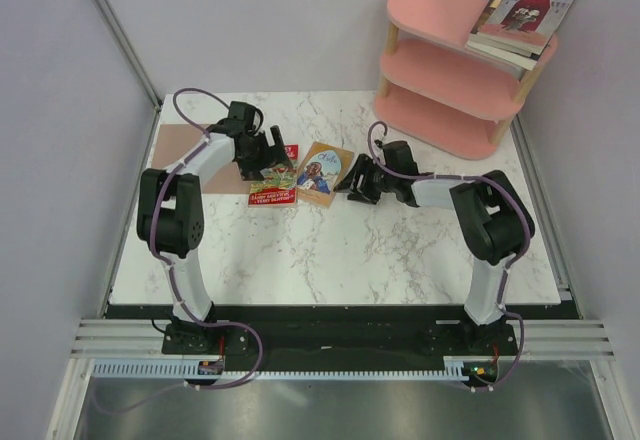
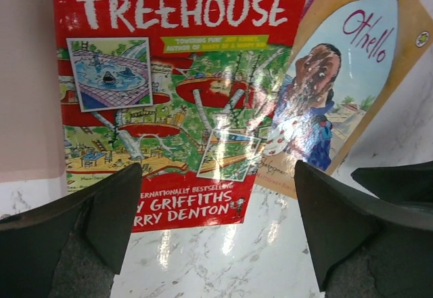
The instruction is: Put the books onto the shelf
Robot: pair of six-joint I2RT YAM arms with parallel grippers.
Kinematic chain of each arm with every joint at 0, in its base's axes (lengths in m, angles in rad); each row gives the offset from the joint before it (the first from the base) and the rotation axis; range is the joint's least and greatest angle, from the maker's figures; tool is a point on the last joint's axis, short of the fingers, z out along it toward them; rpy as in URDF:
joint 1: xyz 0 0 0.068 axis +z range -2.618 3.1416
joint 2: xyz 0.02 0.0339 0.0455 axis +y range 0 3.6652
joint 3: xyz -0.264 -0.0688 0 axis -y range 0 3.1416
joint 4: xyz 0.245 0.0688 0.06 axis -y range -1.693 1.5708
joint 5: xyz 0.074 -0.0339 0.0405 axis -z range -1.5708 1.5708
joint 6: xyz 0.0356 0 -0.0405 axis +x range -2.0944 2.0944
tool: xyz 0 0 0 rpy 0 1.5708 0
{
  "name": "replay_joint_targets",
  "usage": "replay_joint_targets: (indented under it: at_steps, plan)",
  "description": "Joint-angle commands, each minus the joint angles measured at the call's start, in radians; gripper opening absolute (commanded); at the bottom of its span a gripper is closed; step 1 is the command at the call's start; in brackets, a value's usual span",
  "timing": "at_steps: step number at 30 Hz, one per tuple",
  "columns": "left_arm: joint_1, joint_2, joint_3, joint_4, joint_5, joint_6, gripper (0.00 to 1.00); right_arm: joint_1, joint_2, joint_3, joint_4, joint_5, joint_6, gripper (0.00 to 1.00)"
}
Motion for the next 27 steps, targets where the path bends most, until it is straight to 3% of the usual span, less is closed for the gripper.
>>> replay_joint_targets:
  at_steps: [1,6,12,21,27]
  plan:
    - [0.001,0.002,-0.006,-0.046,-0.1,0.059,1.0,-0.002,0.086,0.056,0.228,-0.033,0.134,0.63]
    - [0.025,-0.037,-0.069,-0.048,-0.209,0.053,1.0,0.029,0.089,0.148,0.16,-0.023,0.11,0.57]
    - [0.053,-0.017,-0.083,-0.046,-0.194,0.042,1.0,0.101,0.047,0.257,-0.026,0.096,-0.004,0.57]
    - [0.053,0.032,-0.093,-0.031,-0.126,0.033,1.0,0.204,0.371,0.523,-0.074,0.016,0.031,0.59]
    - [0.053,0.025,-0.102,-0.015,-0.086,0.024,0.99,0.231,0.455,0.588,-0.11,0.056,0.038,0.59]
